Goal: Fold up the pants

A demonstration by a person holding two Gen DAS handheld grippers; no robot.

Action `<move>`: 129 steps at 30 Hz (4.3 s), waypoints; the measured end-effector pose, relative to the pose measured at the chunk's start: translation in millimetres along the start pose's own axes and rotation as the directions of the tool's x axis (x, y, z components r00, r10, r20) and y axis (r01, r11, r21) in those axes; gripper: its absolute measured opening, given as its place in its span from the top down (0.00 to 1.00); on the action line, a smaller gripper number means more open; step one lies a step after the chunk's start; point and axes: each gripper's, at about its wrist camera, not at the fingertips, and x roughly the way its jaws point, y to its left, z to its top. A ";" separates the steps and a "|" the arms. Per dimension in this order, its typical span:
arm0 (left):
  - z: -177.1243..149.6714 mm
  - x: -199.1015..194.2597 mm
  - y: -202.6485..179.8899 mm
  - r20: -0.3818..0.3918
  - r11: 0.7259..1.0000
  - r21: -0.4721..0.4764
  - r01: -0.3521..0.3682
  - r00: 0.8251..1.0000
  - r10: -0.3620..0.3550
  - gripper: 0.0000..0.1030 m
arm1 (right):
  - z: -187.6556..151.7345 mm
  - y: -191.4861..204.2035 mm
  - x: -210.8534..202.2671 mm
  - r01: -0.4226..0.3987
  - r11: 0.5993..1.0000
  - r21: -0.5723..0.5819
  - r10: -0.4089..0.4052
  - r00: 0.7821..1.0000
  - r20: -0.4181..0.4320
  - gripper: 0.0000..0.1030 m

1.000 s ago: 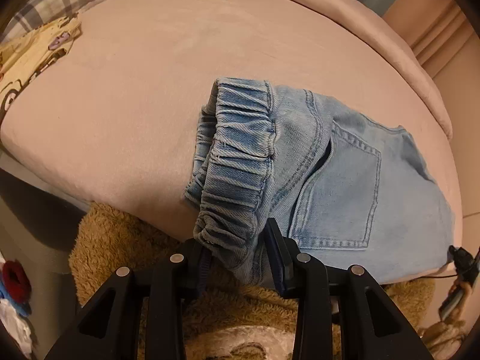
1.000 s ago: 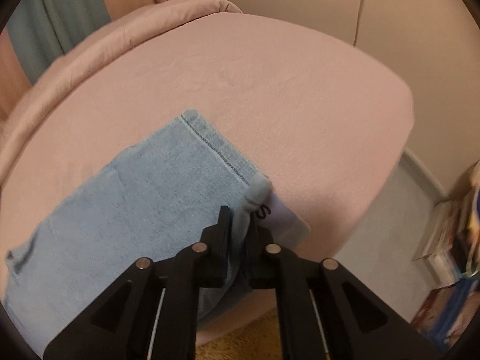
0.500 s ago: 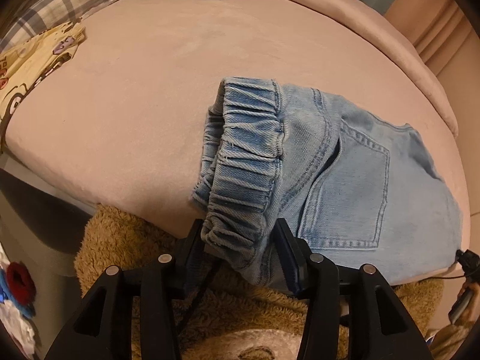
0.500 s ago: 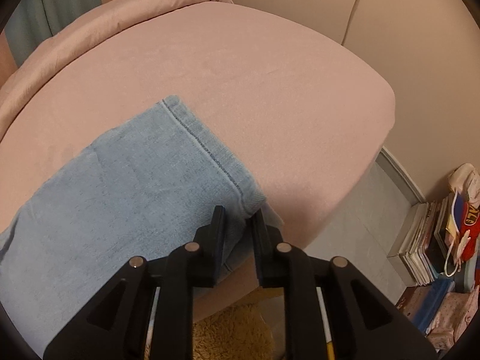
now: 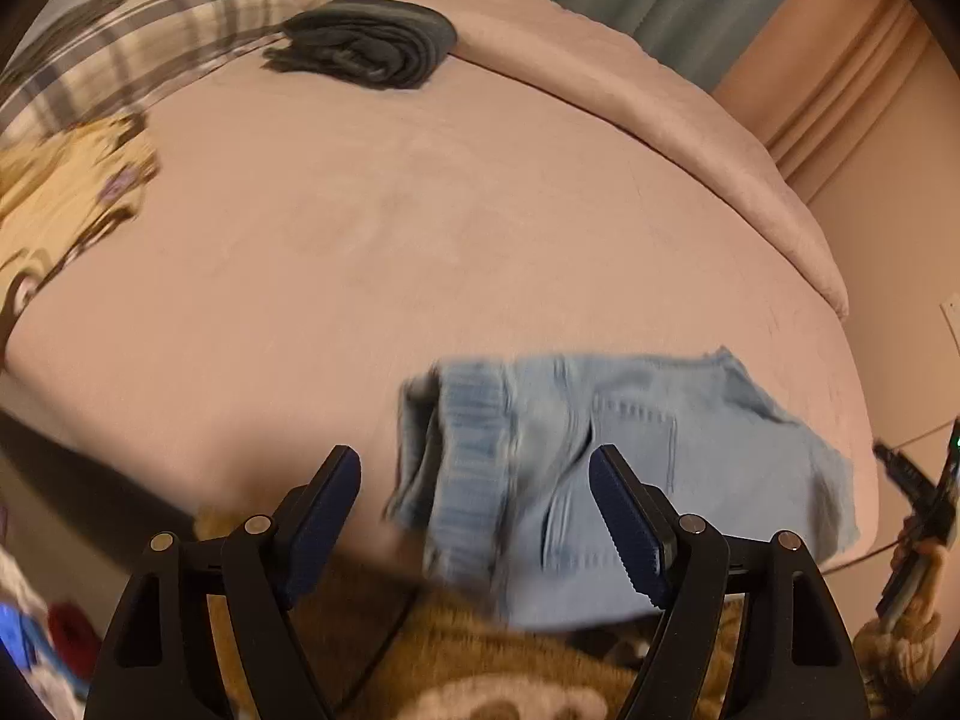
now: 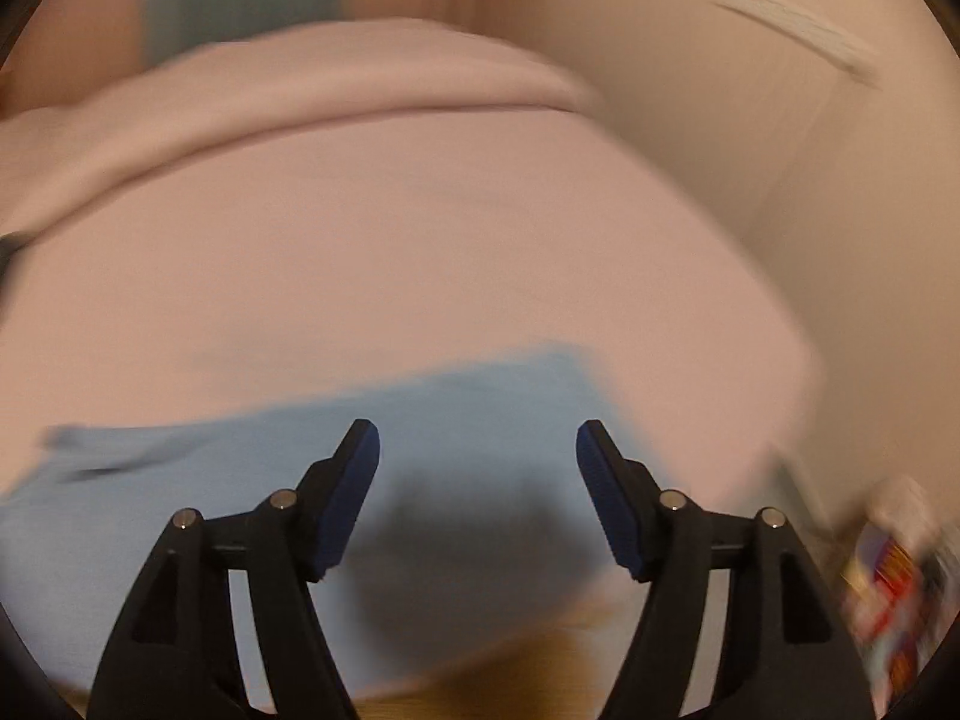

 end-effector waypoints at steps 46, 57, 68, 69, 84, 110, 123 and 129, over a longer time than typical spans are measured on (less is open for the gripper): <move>9.6 71.0 -14.5 0.122 0.939 0.172 -0.299 0.952 0.280 0.64 | -13.9 299.0 89.9 -0.556 0.749 -0.361 0.411 0.817 -0.404 0.89; 9.6 71.0 -9.7 0.101 0.949 0.164 -0.270 0.961 0.256 0.63 | -16.3 300.7 89.7 -0.532 0.766 -0.361 0.392 0.832 -0.393 0.89; 12.9 76.6 -3.6 0.086 0.961 0.098 -0.258 0.964 0.250 0.61 | -19.7 309.8 87.1 -0.474 0.766 -0.434 0.342 0.872 -0.349 0.88; 12.6 76.6 -3.7 0.085 0.961 0.096 -0.259 0.964 0.251 0.60 | -19.8 310.3 87.2 -0.472 0.764 -0.439 0.341 0.874 -0.346 0.88; 7.1 77.7 3.7 0.118 0.973 0.076 -0.216 0.971 0.206 0.57 | -14.8 313.8 91.3 -0.463 0.782 -0.417 0.322 0.873 -0.366 0.87; 5.8 79.9 8.0 0.111 0.980 0.096 -0.176 0.980 0.165 0.56 | -15.1 313.4 93.1 -0.442 0.824 -0.355 0.309 0.876 -0.371 0.85; 7.3 82.3 13.3 0.097 0.984 0.055 -0.169 0.982 0.163 0.51 | -17.7 319.2 91.0 -0.438 0.808 -0.394 0.301 0.882 -0.363 0.85; 5.8 81.7 10.7 0.097 0.980 0.046 -0.195 0.977 0.190 0.48 | -19.3 316.6 91.1 -0.447 0.806 -0.388 0.318 0.880 -0.353 0.85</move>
